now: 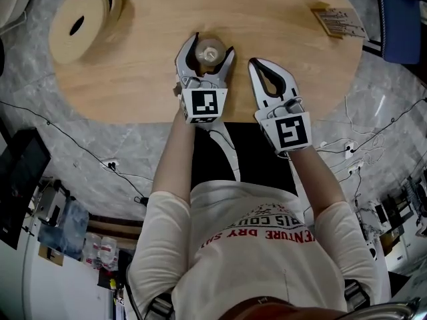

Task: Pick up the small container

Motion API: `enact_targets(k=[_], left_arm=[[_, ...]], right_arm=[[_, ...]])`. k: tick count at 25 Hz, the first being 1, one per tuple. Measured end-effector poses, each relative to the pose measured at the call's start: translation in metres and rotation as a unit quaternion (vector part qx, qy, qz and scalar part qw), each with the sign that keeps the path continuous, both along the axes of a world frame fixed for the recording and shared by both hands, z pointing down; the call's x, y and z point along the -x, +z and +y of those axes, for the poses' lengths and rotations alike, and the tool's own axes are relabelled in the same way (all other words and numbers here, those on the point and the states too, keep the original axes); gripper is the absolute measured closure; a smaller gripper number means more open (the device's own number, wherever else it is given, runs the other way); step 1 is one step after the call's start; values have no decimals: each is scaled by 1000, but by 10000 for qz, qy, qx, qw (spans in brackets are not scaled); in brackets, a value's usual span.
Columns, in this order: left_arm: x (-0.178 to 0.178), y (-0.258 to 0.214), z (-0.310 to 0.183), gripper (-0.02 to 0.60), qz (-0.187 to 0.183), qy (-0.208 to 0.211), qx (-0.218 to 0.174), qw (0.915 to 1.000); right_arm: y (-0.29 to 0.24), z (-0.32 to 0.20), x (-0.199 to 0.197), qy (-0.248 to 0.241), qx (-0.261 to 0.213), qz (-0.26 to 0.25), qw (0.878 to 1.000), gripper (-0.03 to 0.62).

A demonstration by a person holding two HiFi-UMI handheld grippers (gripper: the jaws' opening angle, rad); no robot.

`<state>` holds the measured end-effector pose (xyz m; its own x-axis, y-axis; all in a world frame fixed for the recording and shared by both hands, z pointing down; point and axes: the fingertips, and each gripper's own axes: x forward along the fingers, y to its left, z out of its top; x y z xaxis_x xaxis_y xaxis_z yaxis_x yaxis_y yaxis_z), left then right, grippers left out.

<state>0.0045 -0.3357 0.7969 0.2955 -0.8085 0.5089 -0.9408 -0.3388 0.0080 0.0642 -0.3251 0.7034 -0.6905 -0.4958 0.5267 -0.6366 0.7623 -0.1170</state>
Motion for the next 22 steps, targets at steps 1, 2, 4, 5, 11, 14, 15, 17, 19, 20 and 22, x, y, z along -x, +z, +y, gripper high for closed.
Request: enact_targets(k=[1,2,4,5,11,14,15,17,19,20,22], left_arm=[[1,0,-1,223,-36,-11,26,10000],[1,0,-1,224,-62,-15,38,10000],[-1,0,-4,232,-89,3,24,10000],[-2,0,-6,238,-103,32,17,9999],[-9,0,-10,241,-125,338,41,9993],[-9,-3,1,241,15,432,146,9990],[-9,-6,6,241,71,457,164,9988],[-8,-16,15,241,138,529,193,9983],[-5,-31,23,241,142,607,220,9978],[-4,-41,28,241,139,636,218,9976],[-1,-65,35,241,158,664,165,9975]], right_arm=[[1,3,0,16,21,6,10000,588],[2,6,0,22,33,14,10000,588],[4,12,0,12,66,48,10000,588],[6,15,0,5,91,74,9999,588],[3,23,-8,147,82,173,9997,588],[-3,24,-15,368,29,149,9992,588],[-5,25,-16,433,13,135,9990,588],[-12,28,-18,504,-30,144,9986,588],[-23,28,-19,539,-98,184,9983,588],[-31,28,-19,556,-148,204,9981,588],[-51,26,-20,606,-261,220,9976,588]])
